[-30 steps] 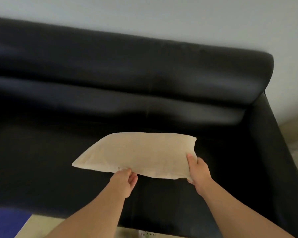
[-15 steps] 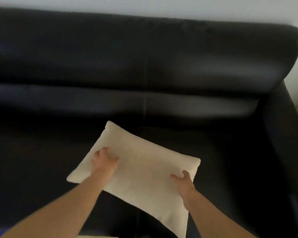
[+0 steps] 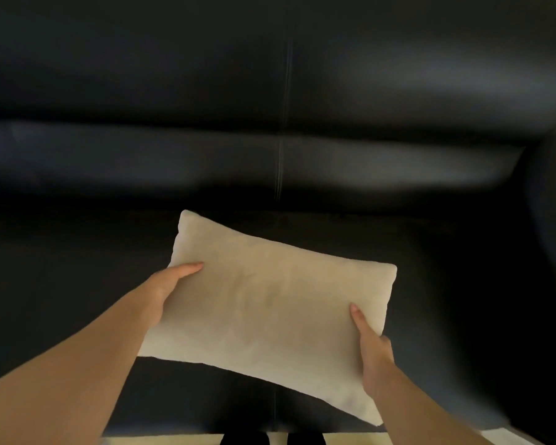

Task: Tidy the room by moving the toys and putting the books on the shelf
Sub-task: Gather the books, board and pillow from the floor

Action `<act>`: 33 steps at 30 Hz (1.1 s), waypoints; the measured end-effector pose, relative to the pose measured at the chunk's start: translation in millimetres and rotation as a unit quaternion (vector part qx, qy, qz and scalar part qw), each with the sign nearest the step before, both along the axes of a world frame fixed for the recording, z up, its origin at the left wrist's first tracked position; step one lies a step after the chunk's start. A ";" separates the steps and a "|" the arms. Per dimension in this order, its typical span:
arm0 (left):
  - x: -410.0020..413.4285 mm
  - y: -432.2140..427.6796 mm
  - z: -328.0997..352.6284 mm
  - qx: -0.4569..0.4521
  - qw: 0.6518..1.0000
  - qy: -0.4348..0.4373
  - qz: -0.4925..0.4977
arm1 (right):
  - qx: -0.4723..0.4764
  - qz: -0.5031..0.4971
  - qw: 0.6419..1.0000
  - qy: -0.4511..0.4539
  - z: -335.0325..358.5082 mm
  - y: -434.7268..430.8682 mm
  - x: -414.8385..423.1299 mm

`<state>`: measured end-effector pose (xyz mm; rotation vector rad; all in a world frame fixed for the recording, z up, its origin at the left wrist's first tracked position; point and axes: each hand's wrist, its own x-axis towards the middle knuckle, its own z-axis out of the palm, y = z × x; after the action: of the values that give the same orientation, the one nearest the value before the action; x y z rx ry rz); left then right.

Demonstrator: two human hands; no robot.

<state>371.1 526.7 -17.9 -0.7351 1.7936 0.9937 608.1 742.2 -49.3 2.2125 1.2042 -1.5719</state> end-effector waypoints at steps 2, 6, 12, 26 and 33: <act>2.3 0.5 3.1 0.011 1.000 -0.001 0.010 | 0.012 -0.014 1.000 0.022 6.5 7.7 -3.7; 17.6 31.9 22.8 0.041 0.997 0.060 0.024 | 0.088 -0.052 0.993 0.066 32.7 44.0 -2.6; 40.5 136.3 60.8 0.138 0.987 0.083 0.008 | 0.197 -0.126 0.964 0.126 79.6 149.6 14.0; 84.1 294.3 11.5 0.063 0.991 0.086 0.082 | 0.102 -0.100 0.975 0.168 33.3 310.3 -9.7; 88.1 320.0 6.4 0.036 0.990 0.104 0.088 | 0.142 -0.080 0.985 0.059 14.9 317.5 -16.8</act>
<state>459.2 846.7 -11.5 -0.7787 1.8840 1.2867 591.3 1059.7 -34.4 2.4781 1.3938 -1.7074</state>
